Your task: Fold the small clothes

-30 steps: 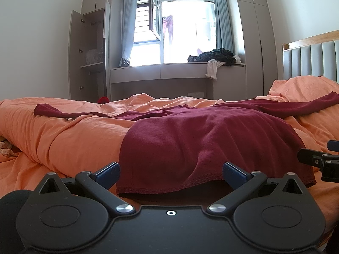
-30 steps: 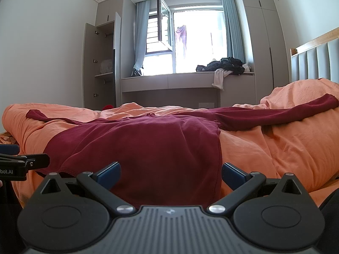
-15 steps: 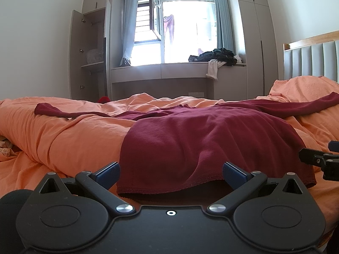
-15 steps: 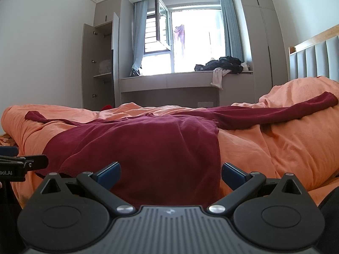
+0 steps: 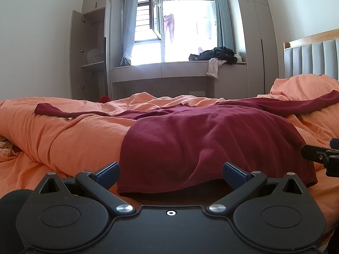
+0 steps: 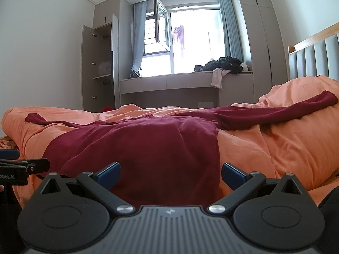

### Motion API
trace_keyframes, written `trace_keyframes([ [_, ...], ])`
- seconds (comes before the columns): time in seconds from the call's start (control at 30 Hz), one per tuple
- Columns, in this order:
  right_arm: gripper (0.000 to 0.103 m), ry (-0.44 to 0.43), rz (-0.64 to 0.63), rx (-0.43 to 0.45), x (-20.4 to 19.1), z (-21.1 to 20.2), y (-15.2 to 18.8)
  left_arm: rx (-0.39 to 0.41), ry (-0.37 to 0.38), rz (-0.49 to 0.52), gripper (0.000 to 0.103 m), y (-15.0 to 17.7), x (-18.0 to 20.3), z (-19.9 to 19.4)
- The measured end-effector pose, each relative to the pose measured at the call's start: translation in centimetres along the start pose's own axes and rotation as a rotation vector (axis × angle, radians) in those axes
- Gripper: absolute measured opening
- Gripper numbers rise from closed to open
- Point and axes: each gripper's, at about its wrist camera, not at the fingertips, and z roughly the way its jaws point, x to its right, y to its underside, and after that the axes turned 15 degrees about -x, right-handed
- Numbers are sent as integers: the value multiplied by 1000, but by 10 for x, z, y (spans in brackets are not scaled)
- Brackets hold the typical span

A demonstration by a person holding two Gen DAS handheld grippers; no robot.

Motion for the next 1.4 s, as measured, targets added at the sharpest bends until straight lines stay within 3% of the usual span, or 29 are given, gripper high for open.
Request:
trace_keyframes([
  [0.3, 103, -12, 1, 0, 1, -2, 1, -19, 4, 5, 103, -2, 3, 3],
  [0.47, 103, -67, 84, -7, 18, -4, -9, -56, 19, -6, 103, -9, -3, 7],
  [0.63, 103, -152, 221, -17, 59, 1, -29, -122, -53, -42, 103, -47, -17, 20],
  [0.77, 103, -187, 285, -35, 100, 17, -50, -94, -114, -17, 103, -92, -20, 36],
  [0.9, 103, -112, 287, -46, 142, 42, -83, -77, -119, 11, 103, -138, -16, 58],
  [1.1, 103, 118, 326, -26, 210, 88, -130, -58, -114, 29, 103, -196, 2, 103],
  [1.4, 103, 403, 545, 75, 290, 130, -145, -64, -9, -38, 103, -209, 40, 167],
])
